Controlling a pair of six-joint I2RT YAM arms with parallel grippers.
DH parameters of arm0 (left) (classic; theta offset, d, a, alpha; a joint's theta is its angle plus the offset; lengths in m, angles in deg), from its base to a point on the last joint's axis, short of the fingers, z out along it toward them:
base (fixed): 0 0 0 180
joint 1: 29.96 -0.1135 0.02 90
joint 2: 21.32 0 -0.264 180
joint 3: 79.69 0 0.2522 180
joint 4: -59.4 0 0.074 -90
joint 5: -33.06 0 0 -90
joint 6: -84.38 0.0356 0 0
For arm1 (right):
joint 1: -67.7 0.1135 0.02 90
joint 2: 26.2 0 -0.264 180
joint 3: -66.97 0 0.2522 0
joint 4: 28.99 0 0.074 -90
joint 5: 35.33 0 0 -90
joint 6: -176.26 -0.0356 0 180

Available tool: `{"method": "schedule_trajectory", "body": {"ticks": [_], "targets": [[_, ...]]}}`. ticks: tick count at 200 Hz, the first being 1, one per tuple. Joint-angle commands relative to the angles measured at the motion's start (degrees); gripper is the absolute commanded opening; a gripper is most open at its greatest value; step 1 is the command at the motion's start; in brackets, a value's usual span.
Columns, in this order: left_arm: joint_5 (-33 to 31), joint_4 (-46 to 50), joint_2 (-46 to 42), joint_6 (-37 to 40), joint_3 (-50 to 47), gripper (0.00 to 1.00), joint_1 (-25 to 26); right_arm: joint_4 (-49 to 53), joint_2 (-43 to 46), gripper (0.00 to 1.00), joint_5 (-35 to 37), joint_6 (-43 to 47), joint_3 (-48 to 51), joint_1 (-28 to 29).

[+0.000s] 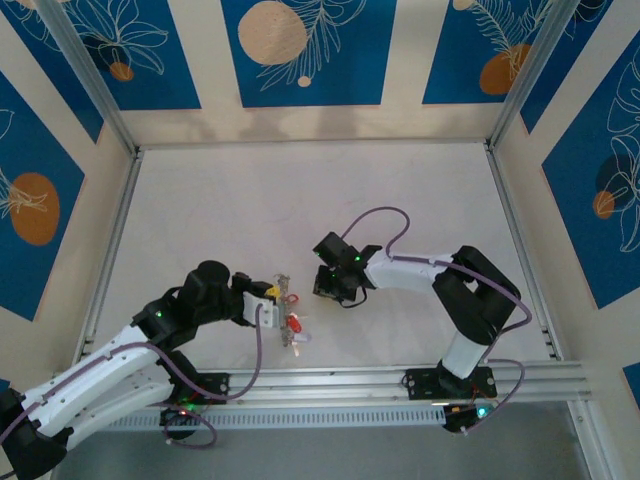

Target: Put the keys on the keyring

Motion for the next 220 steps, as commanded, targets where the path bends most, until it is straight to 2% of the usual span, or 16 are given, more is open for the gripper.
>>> {"method": "schedule_trajectory", "body": {"ticks": [1, 86, 114, 137, 220], "targets": [[-0.46, -0.69, -0.38, -0.84, 2.38, 0.0, 0.17, 2.27, -1.4, 0.24, 4.71, -2.9, -2.77, 0.7], [0.26, 0.26, -0.81, -0.69, 2.66, 0.0, 0.15, 4.85, -2.95, 0.27, 10.0, -1.84, -7.3, 4.43], [0.52, 0.56, -1.16, -0.9, 2.65, 0.0, 0.1, 5.94, -5.01, 0.28, 9.59, -2.39, -8.64, 4.88], [0.35, 0.6, -1.19, -1.04, 2.75, 0.0, 0.12, 10.35, -6.37, 0.28, 10.85, -4.49, -10.53, 5.35], [0.52, 0.59, -0.74, -1.12, 3.17, 0.0, 0.15, 12.54, -3.52, 0.34, 14.32, -6.3, -9.75, 6.92]]}}
